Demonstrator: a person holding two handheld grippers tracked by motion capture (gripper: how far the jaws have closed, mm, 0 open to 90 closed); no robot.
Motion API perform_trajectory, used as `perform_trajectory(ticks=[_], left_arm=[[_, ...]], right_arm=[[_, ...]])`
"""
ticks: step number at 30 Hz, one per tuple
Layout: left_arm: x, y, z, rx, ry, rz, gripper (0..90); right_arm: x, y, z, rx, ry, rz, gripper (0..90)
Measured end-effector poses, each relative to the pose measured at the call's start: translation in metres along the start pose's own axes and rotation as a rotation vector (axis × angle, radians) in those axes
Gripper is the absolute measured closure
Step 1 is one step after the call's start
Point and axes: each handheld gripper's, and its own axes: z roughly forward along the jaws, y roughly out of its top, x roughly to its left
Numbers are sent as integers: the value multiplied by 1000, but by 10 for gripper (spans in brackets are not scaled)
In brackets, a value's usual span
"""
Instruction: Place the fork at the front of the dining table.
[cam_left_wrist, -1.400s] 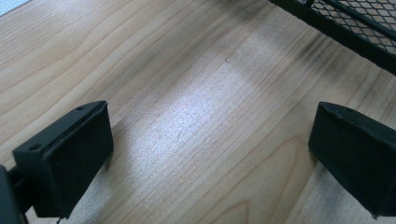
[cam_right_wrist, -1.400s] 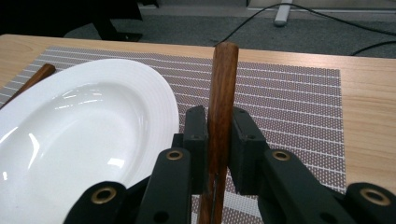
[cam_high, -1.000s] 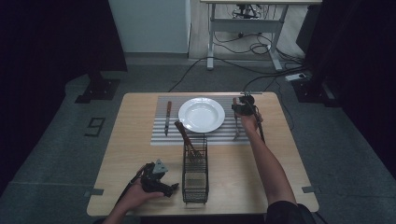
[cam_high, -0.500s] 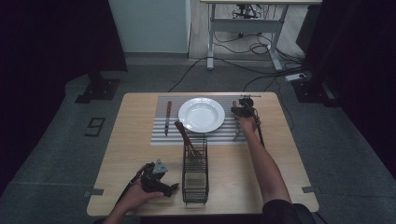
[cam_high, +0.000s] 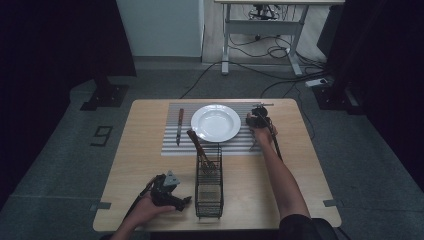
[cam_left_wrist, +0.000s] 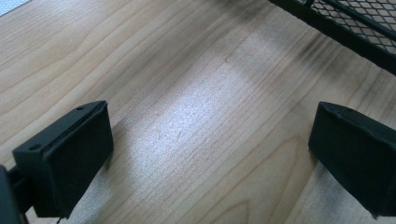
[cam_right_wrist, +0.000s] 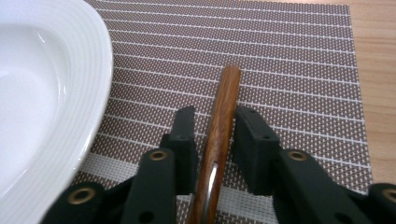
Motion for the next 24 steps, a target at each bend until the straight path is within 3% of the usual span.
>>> perform_trajectory(ticks=[8,11,16,21,24], left_arm=[[0,0,0,0,1,0,0],[0,0,0,0,0,0,0],[0,0,0,0,1,0,0],[0,0,0,0,1,-1,0],[0,0,0,0,1,-1,0]], right_arm=[[-1,0,-13,8,23,-17,579],[-1,-3,-25,-26,20,-26,592],[-1,-14,-40,20,40,-56,589],[1,-25,-46,62,61,-73,641],[3,-30,-48,55,72,-81,681]])
